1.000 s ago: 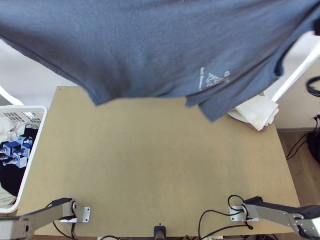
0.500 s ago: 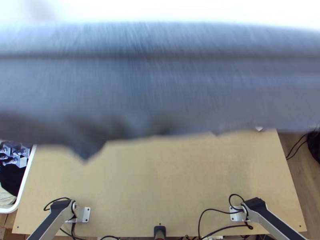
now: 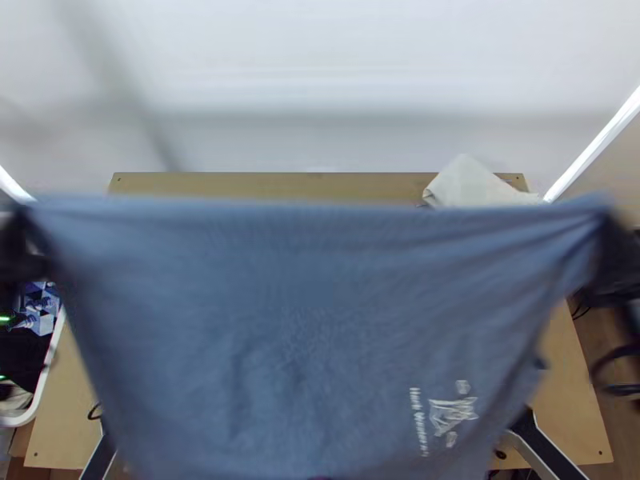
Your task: Fold the t-shirt
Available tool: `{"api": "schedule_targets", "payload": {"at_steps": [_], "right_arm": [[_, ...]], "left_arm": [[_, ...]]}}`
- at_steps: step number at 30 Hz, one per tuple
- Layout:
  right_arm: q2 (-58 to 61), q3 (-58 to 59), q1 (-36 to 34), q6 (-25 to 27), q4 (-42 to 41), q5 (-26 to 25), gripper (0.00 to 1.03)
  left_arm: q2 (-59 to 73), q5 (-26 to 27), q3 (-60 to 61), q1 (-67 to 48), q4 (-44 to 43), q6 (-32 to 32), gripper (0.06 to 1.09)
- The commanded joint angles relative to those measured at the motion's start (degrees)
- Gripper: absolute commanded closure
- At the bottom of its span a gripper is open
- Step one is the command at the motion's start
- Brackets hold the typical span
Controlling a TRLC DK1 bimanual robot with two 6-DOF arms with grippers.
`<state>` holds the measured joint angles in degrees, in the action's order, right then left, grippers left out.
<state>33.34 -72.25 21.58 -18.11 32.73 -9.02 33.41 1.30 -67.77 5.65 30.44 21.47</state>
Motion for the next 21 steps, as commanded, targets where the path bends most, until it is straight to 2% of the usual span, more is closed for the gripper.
{"api": "schedule_targets", "payload": {"at_steps": [1, 5, 10, 15, 21], "right_arm": [[-6.18, 12.57, 0.92, -8.79, -0.12, 3.39, 1.00], [-6.62, 24.88, 1.88, -11.07, -2.94, 6.38, 1.00], [1.37, 33.66, 0.83, -10.63, -15.50, 8.14, 1.00], [19.13, 31.20, -6.82, -13.18, -28.34, 12.09, 1.00], [38.46, 20.48, -10.51, -15.03, -33.96, 12.62, 1.00]], "left_arm": [[-5.90, 0.63, 12.40, -1.34, -1.08, 0.23, 1.05], [-7.13, 1.25, 26.02, -2.05, -5.56, 0.23, 1.05], [0.87, 3.45, 36.83, -2.13, -17.34, -0.64, 1.05], [18.45, 3.80, 34.54, -1.78, -30.17, -0.56, 1.05], [41.30, 4.76, 23.12, 1.21, -36.50, -0.73, 1.05]]}}
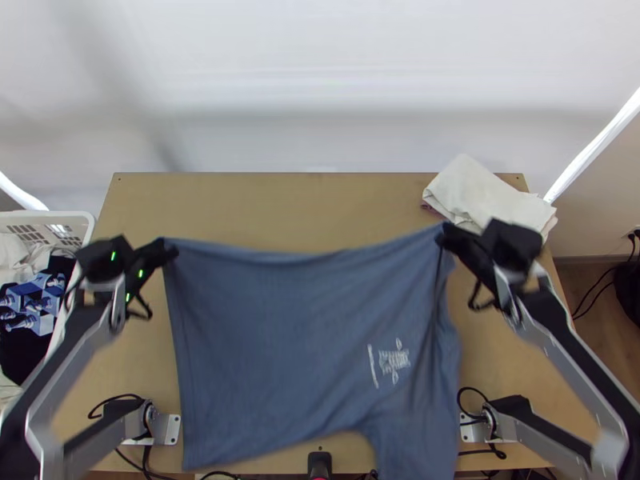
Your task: Fold the t-shirt
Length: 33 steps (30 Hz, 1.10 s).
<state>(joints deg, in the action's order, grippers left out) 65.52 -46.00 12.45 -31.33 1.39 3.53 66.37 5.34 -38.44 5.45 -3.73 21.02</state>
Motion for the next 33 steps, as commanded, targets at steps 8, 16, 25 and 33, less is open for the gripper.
{"api": "schedule_targets", "payload": {"at_steps": [8, 16, 25, 33], "right_arm": [[24.66, -18.87, -4.36, -2.77, -4.02, -0.01, 1.00], [38.72, -30.38, -5.33, -2.07, -6.31, -0.98, 0.99], [32.75, -32.31, -4.45, -0.75, -6.49, -7.92, 0.04], [15.52, -29.68, -5.42, -8.22, 19.09, -9.33, 0.10]], "left_arm": [[31.28, 0.98, -25.29, 3.34, -2.34, -0.01, 1.05], [43.67, -0.25, -39.70, 2.98, -0.49, 1.84, 1.05], [39.98, 0.72, -47.35, 3.16, 10.76, 2.54, 0.10], [19.06, 1.34, -40.14, 2.28, 23.50, -0.89, 0.10]]}}
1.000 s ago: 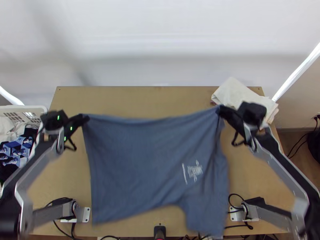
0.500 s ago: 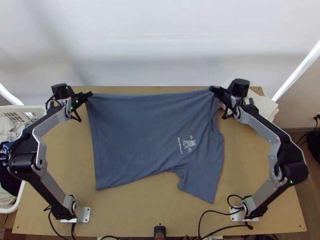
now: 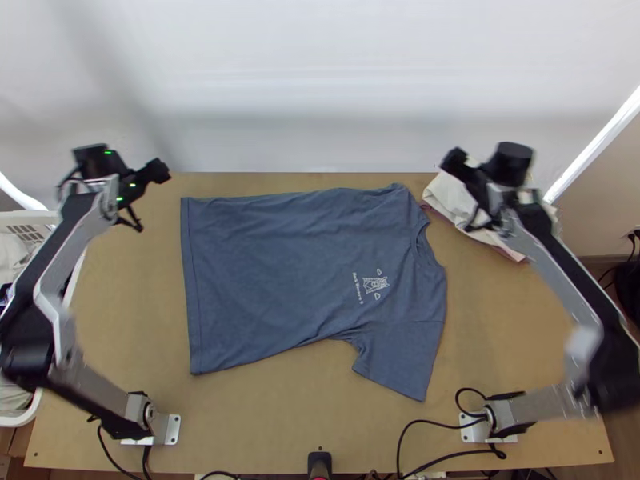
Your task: Fold the t-shirt
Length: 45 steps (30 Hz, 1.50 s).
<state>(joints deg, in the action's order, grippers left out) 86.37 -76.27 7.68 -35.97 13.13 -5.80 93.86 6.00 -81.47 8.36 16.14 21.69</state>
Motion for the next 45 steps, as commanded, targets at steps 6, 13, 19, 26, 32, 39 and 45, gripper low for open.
{"api": "schedule_targets", "payload": {"at_steps": [6, 13, 19, 26, 32, 39, 45], "right_arm": [[-11.31, 1.91, -3.73, -7.10, 34.60, 10.11, 0.10], [-19.22, 15.63, -5.22, -6.75, 42.69, 16.61, 0.30], [-20.63, 28.11, -4.43, -2.27, 40.14, 17.40, 0.46], [-16.32, 33.47, -4.25, -0.77, 36.27, 19.34, 0.46], [-13.68, 35.58, -3.38, -0.07, 32.49, 19.43, 0.46], [-9.99, 37.77, -0.83, -0.60, 28.80, 19.60, 0.55], [-9.73, 40.94, -0.74, -1.04, 20.89, 18.72, 0.92]], "left_arm": [[-23.46, 3.76, 12.21, -1.15, 11.72, -3.32, 0.10], [-34.45, 3.84, 18.37, -0.80, 15.94, -3.85, 0.10], [-37.35, 3.84, 19.25, -1.77, 18.22, -3.50, 0.10], [-39.72, 3.84, 19.95, -2.91, 20.60, -3.59, 0.10], [-40.52, 3.84, 19.95, -2.91, 21.30, -3.59, 0.10], [-39.20, 4.02, 17.31, -3.61, 26.40, -4.99, 0.10], [-37.26, 11.75, 15.20, -4.41, 43.27, -19.06, 0.10]]}}
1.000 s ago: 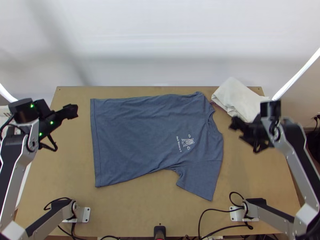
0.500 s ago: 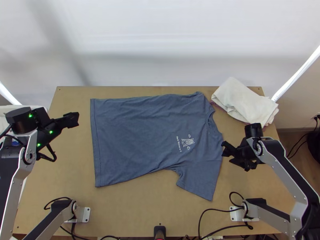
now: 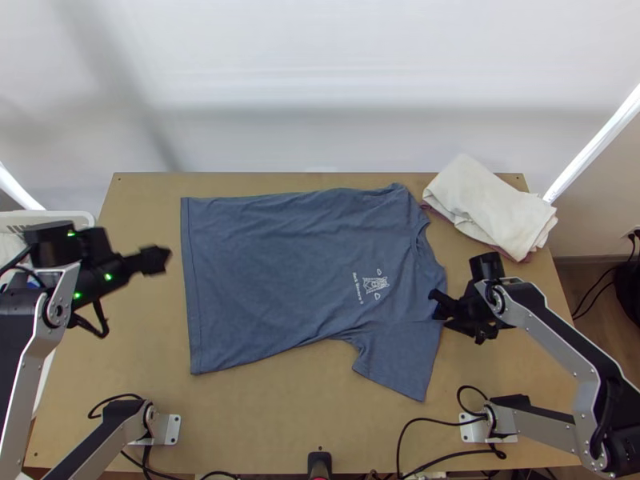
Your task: Fold the t-shirt
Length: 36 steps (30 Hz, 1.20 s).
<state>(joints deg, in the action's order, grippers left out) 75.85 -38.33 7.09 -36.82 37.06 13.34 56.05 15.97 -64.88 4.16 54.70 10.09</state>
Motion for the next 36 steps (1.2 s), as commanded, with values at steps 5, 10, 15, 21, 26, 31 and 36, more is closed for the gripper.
{"api": "schedule_targets", "payload": {"at_steps": [5, 10, 15, 21, 26, 31, 36], "right_arm": [[-0.09, 3.26, 0.20, -0.89, -4.63, -1.92, 1.00], [-0.80, 3.43, 0.55, -1.06, -4.71, -2.01, 1.00], [-1.76, 3.96, 0.55, -1.15, -4.98, -2.09, 1.00], [-2.11, 3.87, 0.73, -1.24, -4.98, -2.36, 1.00], [-2.55, 3.70, 0.91, -1.24, -4.98, -2.53, 1.00], [-2.82, 3.87, 0.91, -1.33, -4.98, -2.71, 1.00], [-3.34, 3.96, 0.82, -1.33, -4.98, -2.88, 1.00]], "left_arm": [[3.80, 3.02, -0.16, -0.74, 24.93, -24.41, 0.10], [3.19, 3.02, 10.83, -6.27, 26.78, -27.40, 0.10], [2.48, -0.23, 17.86, -12.07, 20.80, -28.10, 0.10], [8.64, -5.51, 22.17, -16.29, 15.97, -25.47, 0.10], [12.33, -8.14, 23.22, -17.96, 15.26, -24.50, 0.11], [16.37, -10.69, 23.31, -18.31, 15.18, -23.62, 0.11], [17.25, -10.61, 22.96, -20.69, 14.65, -22.66, 0.29]]}}
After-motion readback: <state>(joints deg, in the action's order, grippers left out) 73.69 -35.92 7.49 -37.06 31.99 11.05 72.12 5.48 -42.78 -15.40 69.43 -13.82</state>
